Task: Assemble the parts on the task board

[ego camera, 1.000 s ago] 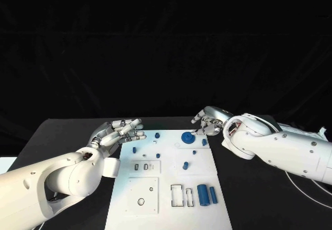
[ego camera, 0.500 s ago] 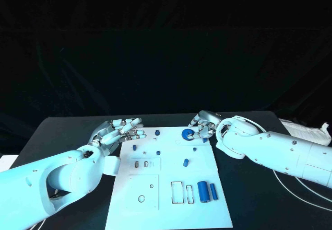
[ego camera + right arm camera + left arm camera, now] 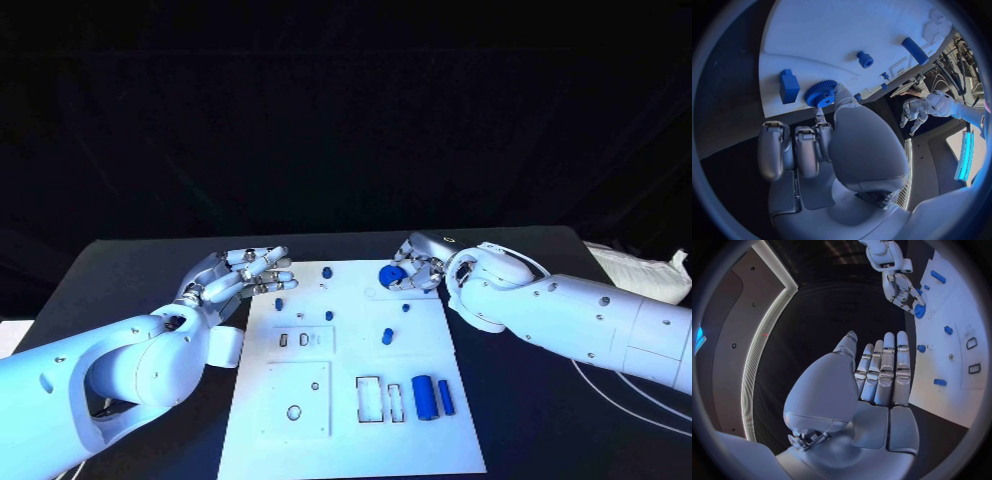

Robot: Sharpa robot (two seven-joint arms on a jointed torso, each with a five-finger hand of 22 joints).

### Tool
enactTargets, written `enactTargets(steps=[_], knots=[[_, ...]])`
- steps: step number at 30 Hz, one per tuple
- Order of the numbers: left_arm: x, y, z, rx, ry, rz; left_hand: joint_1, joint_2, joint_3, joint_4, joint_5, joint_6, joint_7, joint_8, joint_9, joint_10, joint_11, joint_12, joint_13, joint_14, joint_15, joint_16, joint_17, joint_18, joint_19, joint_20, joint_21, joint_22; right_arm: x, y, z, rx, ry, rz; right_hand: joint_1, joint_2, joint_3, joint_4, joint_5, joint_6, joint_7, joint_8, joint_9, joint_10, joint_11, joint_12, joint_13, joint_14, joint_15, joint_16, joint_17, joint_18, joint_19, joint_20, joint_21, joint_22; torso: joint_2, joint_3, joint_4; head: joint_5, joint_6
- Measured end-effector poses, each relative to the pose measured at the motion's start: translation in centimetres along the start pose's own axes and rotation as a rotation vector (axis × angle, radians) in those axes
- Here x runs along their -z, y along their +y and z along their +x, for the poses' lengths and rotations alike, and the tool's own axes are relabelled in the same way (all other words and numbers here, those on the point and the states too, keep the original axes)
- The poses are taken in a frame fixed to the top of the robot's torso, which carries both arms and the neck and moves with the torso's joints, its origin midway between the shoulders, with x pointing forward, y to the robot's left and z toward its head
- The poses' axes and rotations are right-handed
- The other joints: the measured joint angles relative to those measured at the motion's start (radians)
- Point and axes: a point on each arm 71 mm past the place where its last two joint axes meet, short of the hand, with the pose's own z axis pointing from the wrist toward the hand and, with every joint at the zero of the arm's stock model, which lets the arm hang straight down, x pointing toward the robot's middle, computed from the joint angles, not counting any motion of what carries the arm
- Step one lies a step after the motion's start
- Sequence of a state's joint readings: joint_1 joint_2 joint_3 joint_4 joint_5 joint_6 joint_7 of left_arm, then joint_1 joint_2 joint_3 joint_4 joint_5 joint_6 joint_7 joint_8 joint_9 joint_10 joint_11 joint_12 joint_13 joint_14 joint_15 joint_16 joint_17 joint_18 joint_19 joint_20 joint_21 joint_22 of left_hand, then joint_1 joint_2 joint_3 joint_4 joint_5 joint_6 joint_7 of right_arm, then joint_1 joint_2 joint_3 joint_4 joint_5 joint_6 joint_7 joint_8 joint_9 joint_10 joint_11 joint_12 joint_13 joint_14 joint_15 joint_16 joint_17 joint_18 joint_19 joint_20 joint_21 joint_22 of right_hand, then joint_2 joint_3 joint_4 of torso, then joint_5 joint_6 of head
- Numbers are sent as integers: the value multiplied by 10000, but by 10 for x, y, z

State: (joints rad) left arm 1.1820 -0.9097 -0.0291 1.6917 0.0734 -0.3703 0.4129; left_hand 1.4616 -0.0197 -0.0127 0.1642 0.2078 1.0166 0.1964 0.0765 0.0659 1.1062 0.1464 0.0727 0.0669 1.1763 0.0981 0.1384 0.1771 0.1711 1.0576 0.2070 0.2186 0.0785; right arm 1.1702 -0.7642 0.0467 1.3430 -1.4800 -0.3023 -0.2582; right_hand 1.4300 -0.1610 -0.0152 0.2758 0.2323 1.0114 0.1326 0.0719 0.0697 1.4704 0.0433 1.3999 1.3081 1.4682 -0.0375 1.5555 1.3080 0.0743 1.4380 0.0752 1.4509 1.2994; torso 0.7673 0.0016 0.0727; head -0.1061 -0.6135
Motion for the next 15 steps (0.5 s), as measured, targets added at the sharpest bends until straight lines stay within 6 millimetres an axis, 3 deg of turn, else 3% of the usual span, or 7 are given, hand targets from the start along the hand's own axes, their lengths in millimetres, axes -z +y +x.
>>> enactTargets(steps=[2, 11, 15], knots=[[0, 0, 0, -2, -5, -3, 0, 0, 0, 0, 0, 0, 0, 0, 0, 0, 0, 0, 0, 0, 0, 0, 0, -2, 0, 0, 0, 0, 0, 0, 0, 58, -39, 4, -10, 10, 0, 0, 0, 48, -18, 43, 6, 0, 0, 44, -1, 0, 0, 19, 0, -131, 35, 35, 17, 44, 3, 1, 1, -1, -7], [1, 0, -1, -6, -18, -23, 0, 0, 0, 0, 0, 0, 0, 0, 0, 0, 0, -39, 0, 0, 0, 0, 8, -1, 0, 0, 0, 0, 1, -1, -1, 146, -106, 31, -76, 152, 45, -45, 41, 246, -69, 108, 23, 0, 0, 281, -2, 0, 0, 114, -1, -132, 141, 2, 94, 87, 3, 3, 2, -6, -20], [1, 0, -1, -8, -24, -41, 0, 0, 0, 0, 0, 0, 0, -41, 0, 0, 0, -39, -10, 0, 0, -42, 8, -1, 0, 0, 0, -11, 1, -1, -1, 147, -109, 30, -102, 397, 117, -117, 98, 471, -111, 195, 50, -29, -29, 474, -2, 0, 0, 114, -2, -131, 178, -35, 167, 87, 4, 1, 1, -12, -37]])
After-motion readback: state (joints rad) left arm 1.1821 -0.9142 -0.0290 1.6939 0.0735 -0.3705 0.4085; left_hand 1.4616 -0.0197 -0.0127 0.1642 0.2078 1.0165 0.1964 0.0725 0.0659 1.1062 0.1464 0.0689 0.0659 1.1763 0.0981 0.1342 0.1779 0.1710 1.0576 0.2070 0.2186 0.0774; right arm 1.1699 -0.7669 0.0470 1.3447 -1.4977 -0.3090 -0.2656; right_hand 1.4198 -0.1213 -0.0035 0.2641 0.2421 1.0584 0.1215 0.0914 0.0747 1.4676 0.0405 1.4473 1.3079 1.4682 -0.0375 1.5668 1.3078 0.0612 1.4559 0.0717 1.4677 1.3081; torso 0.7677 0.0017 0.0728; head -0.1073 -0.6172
